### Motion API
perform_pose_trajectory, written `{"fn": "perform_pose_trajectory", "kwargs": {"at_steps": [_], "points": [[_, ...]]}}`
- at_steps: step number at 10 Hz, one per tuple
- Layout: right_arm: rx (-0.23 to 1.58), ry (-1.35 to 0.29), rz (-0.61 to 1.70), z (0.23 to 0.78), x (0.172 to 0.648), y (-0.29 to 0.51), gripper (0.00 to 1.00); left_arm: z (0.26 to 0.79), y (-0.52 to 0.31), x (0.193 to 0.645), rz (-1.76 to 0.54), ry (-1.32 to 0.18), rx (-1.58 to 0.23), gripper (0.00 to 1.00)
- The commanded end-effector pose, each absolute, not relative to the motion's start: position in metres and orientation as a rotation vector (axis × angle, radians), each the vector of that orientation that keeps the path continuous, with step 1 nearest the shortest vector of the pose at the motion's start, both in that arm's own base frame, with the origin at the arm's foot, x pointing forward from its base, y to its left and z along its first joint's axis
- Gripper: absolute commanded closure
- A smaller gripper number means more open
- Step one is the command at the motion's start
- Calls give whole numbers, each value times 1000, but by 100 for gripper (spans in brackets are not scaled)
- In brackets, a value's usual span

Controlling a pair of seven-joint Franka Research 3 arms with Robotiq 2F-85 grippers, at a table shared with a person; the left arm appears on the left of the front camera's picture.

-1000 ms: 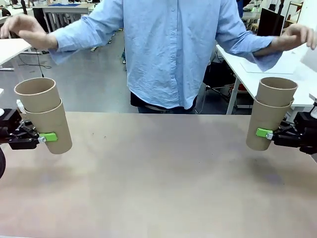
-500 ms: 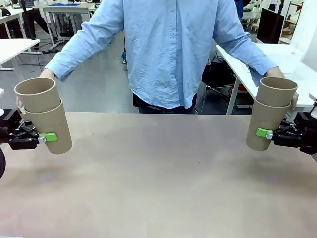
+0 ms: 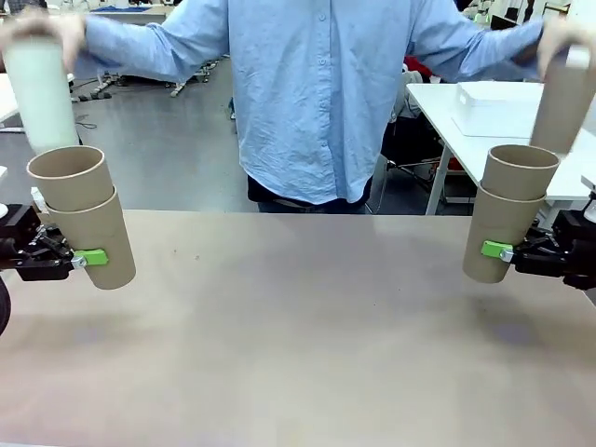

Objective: Stack the cups and store them in the basket.
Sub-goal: Place the stack of Reusable plastic cups into the Pantry Basket.

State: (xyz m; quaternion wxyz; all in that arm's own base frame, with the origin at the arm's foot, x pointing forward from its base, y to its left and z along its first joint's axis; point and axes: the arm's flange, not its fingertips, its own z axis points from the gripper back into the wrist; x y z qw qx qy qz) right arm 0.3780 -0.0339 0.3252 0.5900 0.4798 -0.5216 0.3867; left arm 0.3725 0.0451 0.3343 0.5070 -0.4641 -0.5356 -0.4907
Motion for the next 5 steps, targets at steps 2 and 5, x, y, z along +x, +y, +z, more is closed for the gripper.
{"fn": "perform_pose_trajectory", "kwargs": {"at_steps": [2,5], "points": [[1111,-1225,897,330,380,-31,16,339,43,373,-1175,-1297,-1121,15],[1111,-1225,897,330,380,-31,16,339,43,373,-1175,-1297,-1121,15]]}}
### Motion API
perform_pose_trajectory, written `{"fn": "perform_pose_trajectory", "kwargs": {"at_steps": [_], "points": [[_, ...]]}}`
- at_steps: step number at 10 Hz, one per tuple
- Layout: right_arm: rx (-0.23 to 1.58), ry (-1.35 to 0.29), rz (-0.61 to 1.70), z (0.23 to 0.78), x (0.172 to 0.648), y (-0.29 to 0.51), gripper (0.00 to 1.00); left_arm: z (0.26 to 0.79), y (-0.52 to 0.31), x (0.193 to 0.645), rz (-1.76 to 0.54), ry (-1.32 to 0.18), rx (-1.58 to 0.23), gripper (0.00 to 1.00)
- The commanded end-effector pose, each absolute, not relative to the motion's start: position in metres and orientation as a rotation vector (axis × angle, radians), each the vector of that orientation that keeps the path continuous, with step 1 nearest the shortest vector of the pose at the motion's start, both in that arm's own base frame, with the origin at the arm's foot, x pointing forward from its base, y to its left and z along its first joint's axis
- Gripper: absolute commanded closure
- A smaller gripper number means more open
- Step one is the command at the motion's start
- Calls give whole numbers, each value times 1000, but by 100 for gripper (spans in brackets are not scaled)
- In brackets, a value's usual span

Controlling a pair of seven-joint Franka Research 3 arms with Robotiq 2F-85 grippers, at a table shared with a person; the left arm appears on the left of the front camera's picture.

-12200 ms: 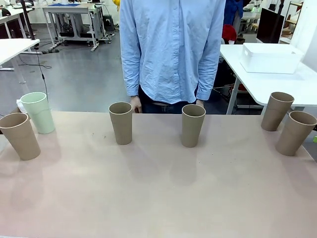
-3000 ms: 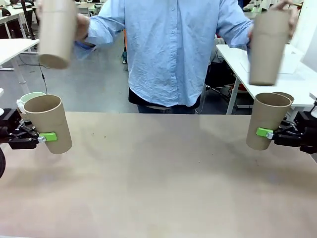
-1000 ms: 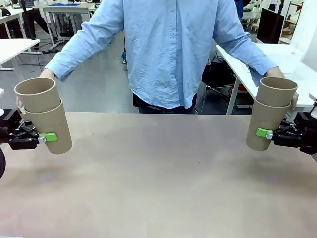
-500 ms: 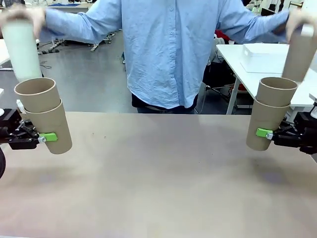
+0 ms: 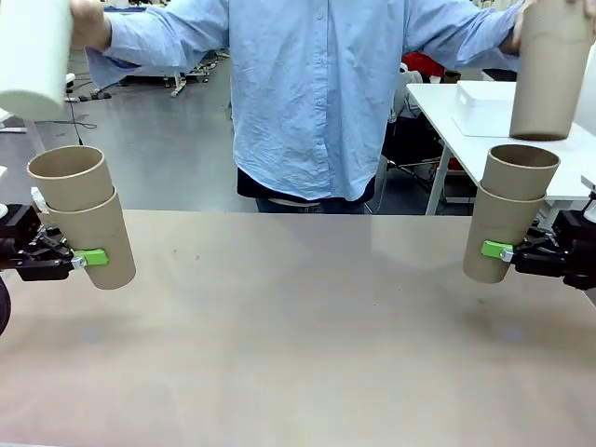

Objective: Stack the cups and store them in the basket.
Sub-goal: Place the stack of Reusable plastic cups into the Pantry Basket.

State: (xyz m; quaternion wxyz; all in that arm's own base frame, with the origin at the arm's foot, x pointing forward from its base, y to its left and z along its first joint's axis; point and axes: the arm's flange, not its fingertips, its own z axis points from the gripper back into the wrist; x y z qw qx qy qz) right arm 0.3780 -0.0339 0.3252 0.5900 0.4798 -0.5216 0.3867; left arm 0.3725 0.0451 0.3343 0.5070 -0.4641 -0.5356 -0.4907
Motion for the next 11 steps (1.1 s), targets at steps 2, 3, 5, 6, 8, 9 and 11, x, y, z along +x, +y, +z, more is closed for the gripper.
{"fn": "perform_pose_trajectory", "kwargs": {"at_steps": [2,3,5,6,8,9,11], "points": [[1111,-1225,897,330,380,-31,16,339,43,373,-1175,-1297,-1121,15],[1111,-1225,897,330,380,-31,16,339,43,373,-1175,-1297,-1121,15],[1111,-1225,897,330,380,-31,16,339,43,373,-1175,-1297,-1121,15],[1111,-1225,897,330,380,-31,16,339,43,373,-1175,-1297,-1121,15],[1111,-1225,897,330,380,-31,16,339,43,373,-1175,-1297,-1121,15],[1111,-1225,897,330,380,-31,16,339,43,373,-1175,-1297,-1121,15],[1111,-1225,897,330,380,-31,16,339,43,373,-1175,-1297,-1121,15]]}}
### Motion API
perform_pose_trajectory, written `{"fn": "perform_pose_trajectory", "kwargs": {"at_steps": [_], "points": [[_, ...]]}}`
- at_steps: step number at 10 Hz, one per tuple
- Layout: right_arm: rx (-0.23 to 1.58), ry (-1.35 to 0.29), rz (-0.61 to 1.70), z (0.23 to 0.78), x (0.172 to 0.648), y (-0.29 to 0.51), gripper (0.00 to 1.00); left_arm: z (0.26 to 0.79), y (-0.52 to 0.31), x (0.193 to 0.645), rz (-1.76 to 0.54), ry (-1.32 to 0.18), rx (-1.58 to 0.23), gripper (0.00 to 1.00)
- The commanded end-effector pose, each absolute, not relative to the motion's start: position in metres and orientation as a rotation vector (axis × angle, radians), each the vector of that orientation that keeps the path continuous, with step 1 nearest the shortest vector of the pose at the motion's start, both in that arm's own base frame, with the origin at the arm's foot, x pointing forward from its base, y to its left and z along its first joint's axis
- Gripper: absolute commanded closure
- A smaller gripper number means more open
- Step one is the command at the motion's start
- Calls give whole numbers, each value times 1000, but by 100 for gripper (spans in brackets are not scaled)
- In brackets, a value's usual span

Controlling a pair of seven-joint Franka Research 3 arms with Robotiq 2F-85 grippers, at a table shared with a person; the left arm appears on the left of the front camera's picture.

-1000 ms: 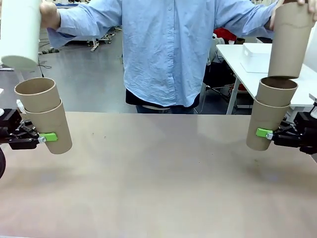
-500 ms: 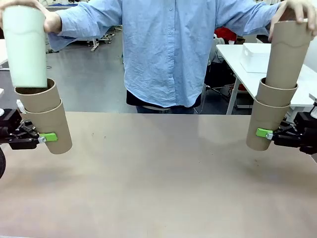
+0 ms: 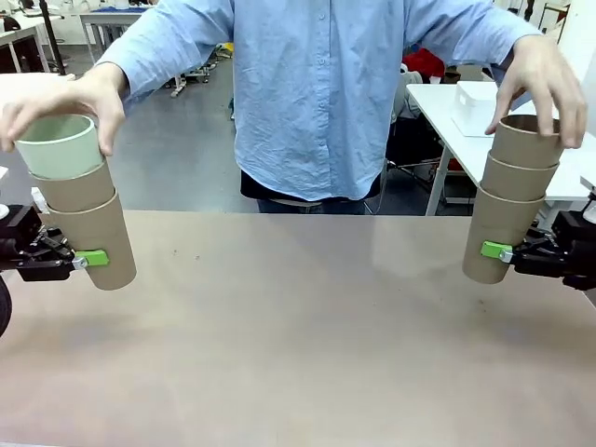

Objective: Stack the cups and store them in the basket.
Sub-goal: Place the stack of Reusable plastic cups into the Pantry Basket.

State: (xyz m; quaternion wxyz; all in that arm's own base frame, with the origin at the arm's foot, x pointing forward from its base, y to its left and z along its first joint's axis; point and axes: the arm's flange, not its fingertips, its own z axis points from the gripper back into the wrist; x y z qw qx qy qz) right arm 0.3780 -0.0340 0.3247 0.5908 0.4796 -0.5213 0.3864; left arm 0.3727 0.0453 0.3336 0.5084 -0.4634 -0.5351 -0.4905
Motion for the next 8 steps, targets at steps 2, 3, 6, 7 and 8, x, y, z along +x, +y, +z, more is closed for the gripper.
{"fn": "perform_pose_trajectory", "kwargs": {"at_steps": [2,3,6,7,8], "points": [[1111,-1225,897,330,380,-31,16,339,43,373,-1175,-1297,-1121,15],[1111,-1225,897,330,380,-31,16,339,43,373,-1175,-1297,-1121,15],[1111,-1225,897,330,380,-31,16,339,43,373,-1175,-1297,-1121,15],[1111,-1225,897,330,380,-31,16,339,43,373,-1175,-1297,-1121,15],[1111,-1225,897,330,380,-31,16,339,43,373,-1175,-1297,-1121,15]]}}
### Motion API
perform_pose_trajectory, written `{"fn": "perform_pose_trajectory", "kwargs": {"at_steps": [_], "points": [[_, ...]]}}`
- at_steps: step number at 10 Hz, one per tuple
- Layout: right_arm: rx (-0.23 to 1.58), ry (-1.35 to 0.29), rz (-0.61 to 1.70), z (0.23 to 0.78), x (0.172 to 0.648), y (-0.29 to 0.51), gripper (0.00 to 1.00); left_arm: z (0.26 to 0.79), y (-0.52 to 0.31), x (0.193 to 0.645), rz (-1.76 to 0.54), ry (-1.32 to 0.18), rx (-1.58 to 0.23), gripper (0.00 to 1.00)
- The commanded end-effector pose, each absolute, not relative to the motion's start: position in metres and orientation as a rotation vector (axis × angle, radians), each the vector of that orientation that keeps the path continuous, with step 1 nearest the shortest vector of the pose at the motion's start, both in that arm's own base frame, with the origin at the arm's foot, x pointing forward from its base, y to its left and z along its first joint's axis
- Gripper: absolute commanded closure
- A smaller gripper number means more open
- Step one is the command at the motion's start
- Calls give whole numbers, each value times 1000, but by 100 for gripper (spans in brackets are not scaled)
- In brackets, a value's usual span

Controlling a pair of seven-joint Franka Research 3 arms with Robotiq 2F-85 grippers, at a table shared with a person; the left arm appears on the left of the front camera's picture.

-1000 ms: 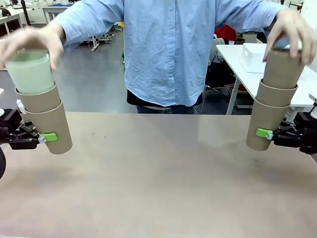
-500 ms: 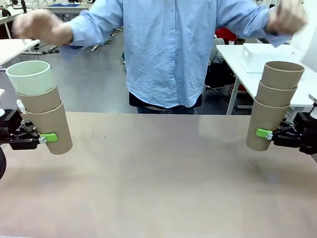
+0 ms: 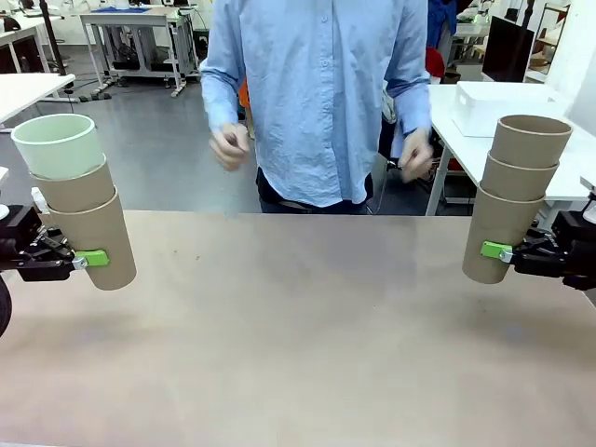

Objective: Stack the cups and store them in the basket.
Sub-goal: Place the stack of Reusable plastic cups into the Pantry Basket.

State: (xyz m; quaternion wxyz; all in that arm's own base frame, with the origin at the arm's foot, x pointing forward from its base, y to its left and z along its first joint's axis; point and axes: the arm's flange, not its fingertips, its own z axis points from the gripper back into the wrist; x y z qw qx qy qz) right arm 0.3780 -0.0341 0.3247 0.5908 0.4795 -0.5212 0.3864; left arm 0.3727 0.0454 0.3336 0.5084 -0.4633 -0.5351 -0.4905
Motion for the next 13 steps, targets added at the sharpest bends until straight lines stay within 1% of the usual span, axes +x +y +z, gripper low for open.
{"fn": "perform_pose_trajectory", "kwargs": {"at_steps": [1,13], "points": [[1111,-1225,897,330,380,-31,16,339,43,373,-1175,-1297,-1121,15],[1111,-1225,897,330,380,-31,16,339,43,373,-1175,-1297,-1121,15]]}}
